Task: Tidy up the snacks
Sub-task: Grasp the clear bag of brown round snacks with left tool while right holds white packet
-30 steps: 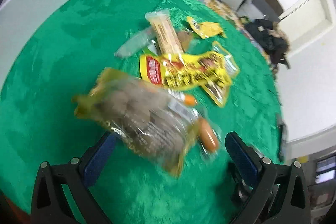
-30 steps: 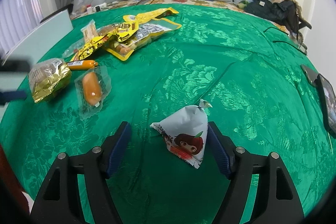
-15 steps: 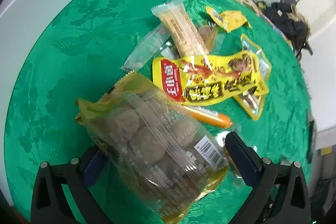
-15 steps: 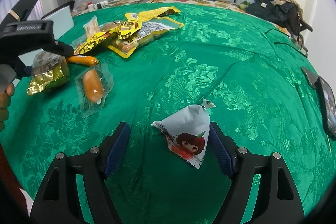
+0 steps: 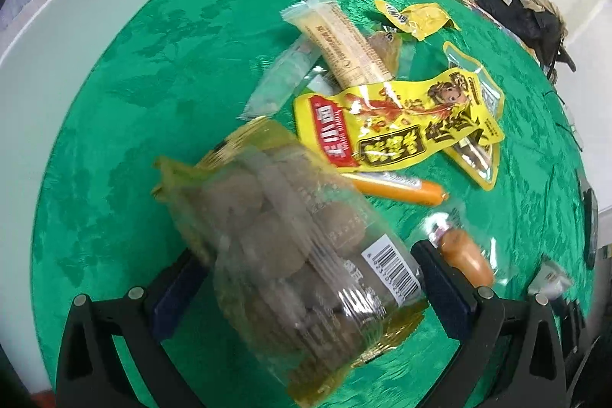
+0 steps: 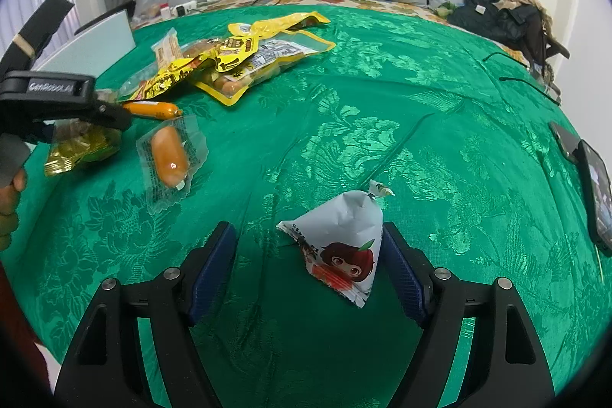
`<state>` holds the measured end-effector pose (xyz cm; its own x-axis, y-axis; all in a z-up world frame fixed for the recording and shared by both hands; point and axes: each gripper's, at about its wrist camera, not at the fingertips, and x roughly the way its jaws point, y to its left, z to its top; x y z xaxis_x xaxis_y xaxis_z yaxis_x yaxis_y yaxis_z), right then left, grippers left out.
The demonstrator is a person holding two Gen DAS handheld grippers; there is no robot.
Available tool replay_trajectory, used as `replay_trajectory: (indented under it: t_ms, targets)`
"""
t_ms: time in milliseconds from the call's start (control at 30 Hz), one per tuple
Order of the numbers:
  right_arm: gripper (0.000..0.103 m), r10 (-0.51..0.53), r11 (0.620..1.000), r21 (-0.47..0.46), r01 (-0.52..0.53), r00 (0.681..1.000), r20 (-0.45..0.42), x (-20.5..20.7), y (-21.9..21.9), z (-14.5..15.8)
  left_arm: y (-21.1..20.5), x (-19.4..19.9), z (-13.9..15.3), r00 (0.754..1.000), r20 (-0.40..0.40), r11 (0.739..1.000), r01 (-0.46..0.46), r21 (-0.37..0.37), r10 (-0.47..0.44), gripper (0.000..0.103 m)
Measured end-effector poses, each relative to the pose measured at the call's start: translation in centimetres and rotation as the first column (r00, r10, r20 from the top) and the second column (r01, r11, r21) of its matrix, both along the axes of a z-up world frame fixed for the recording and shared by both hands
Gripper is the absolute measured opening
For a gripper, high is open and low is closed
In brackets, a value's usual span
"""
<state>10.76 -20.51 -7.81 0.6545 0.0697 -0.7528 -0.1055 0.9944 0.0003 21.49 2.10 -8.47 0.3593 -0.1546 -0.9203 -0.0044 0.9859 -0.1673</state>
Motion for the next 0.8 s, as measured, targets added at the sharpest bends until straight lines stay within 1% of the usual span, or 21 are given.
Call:
replay_trajectory:
  t_ms: [167,367,433,500,567,733,800]
  targets:
    - [0.080,0.000,1.000,0.000,0.000,1.000,0.000,0.0,0.0,0.0,1.1,-0.7,0.1,0.999,0.003,0.999,0.034,0.036,-0.034,0.103]
    - [0.080,0.000,1.000,-0.001,0.000,1.000,0.000,0.0,0.1,0.0,1.2,-1.1,-0.3,0.999,-0.008,0.998,0.054,0.040,-0.053,0.103]
    - [0.080,0.000,1.000,-0.001,0.000,1.000,0.000,0.0,0.1,0.0,0.8,-1.3,-0.8,0.997,-0.020,0.996,0.069,0.064,-0.068,0.103]
    - [0.080,0.000,1.000,-0.001,0.000,1.000,-0.001,0.0,0.1,0.0,0.2,-1.5,-1.0,0.996,-0.008,0.990,0.093,0.104,-0.093,0.103]
    - [0.080,0.000,1.000,-0.001,0.000,1.000,-0.001,0.0,0.1,0.0,-0.1,-1.7,-1.1,0.994,-0.004,0.986,0.106,0.126,-0.106,0.103]
    - [0.080,0.000,1.000,-0.001,0.000,1.000,-0.001,0.0,0.1,0.0,0.5,-1.5,-0.9,0.996,-0.005,0.990,0.091,0.103,-0.091,0.103]
    - [0.080,0.000,1.000,-0.001,0.000,1.000,-0.001,0.0,0.1,0.0,0.5,-1.5,-0.8,0.995,-0.002,0.988,0.102,0.120,-0.102,0.103]
